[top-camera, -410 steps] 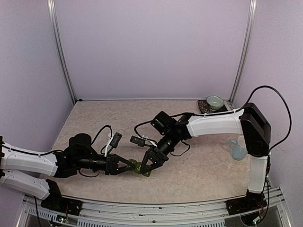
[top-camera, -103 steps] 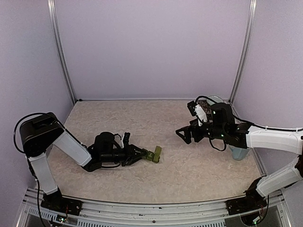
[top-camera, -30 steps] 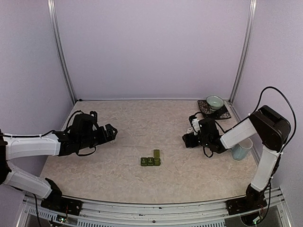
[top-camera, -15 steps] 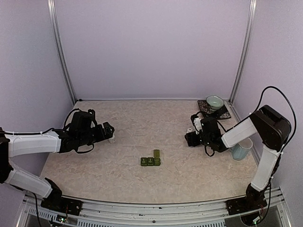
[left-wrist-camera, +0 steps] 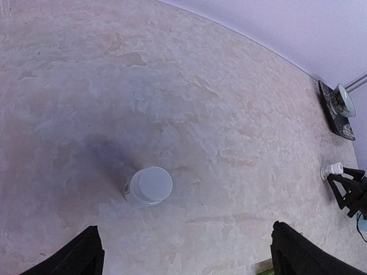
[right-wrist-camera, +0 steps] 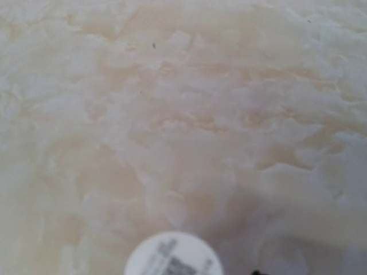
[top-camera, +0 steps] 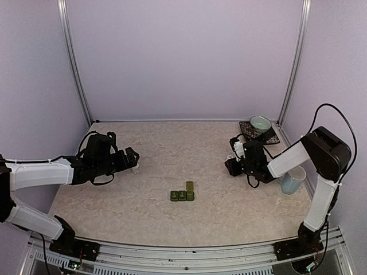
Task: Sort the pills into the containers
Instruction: Pick up the pill bottle from the center of the board, then pass from the right arm to the left
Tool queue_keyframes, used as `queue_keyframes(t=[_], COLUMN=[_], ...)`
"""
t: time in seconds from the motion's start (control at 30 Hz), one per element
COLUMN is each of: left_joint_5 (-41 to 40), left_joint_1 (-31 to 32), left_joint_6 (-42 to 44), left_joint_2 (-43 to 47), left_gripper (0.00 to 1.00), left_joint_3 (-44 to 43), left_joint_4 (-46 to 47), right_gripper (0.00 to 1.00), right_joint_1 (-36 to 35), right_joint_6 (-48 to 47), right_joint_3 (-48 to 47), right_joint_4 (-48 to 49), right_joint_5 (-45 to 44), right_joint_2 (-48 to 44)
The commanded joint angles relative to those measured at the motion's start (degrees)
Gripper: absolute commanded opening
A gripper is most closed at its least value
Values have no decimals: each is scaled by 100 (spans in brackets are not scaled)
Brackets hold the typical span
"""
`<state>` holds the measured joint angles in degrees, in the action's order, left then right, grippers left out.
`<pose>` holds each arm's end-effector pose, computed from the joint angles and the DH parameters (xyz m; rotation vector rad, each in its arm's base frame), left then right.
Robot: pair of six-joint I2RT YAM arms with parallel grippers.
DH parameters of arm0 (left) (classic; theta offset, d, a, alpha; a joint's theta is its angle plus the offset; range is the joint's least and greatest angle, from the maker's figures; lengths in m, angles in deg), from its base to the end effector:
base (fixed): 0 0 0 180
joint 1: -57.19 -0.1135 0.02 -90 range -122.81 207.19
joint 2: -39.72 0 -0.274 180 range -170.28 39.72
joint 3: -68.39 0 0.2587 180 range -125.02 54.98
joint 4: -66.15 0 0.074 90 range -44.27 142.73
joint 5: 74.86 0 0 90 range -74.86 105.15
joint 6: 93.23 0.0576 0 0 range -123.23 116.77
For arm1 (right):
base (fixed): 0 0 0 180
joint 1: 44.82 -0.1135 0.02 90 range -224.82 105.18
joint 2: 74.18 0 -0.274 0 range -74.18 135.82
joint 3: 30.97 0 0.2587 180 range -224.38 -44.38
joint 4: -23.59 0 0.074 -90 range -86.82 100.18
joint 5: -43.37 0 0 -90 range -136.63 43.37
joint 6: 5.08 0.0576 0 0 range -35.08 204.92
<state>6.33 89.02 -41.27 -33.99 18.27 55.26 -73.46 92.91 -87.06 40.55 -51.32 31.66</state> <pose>0.2495 -0.1445 0.1989 -0.2094 2.2037 -0.5270 0.3291 0.1744 0.1085 -0.3387 2.1278 0.2854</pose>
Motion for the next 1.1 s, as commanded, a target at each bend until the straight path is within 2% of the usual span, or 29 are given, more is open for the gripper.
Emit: queue_keyframes(t=[0.0,0.17,0.3,0.53,0.73,0.93,1.07], left_joint_5=[118,179,174,250,848,869,724], left_joint_1=[-37,-14,115,898,1593,2350,2794], left_joint_6=[34,37,164,991,1491,1739,1801], left_joint_2=[139,278,395,601,486,104,-391], left_gripper=[99,99,99,99,99,99,99], left_joint_3=[-91,-77,-118,-333,-813,-1679,-2240], left_joint_4=[55,22,-61,-125,-104,-423,-754], right_gripper=[43,23,17,19,24,25,25], right_joint_1=[74,74,69,-151,-674,-1116,-1249], right_joint_6=[-126,-199,-334,-578,-903,-1097,-1205], right_joint_3=[-193,-181,-145,348,753,824,743], right_joint_4=[69,97,-68,-482,-788,-1170,-1466], right_joint_5=[41,402,999,3023,4671,5331,5185], right_joint_2=[228,196,-69,-1255,-2323,-3001,-3231])
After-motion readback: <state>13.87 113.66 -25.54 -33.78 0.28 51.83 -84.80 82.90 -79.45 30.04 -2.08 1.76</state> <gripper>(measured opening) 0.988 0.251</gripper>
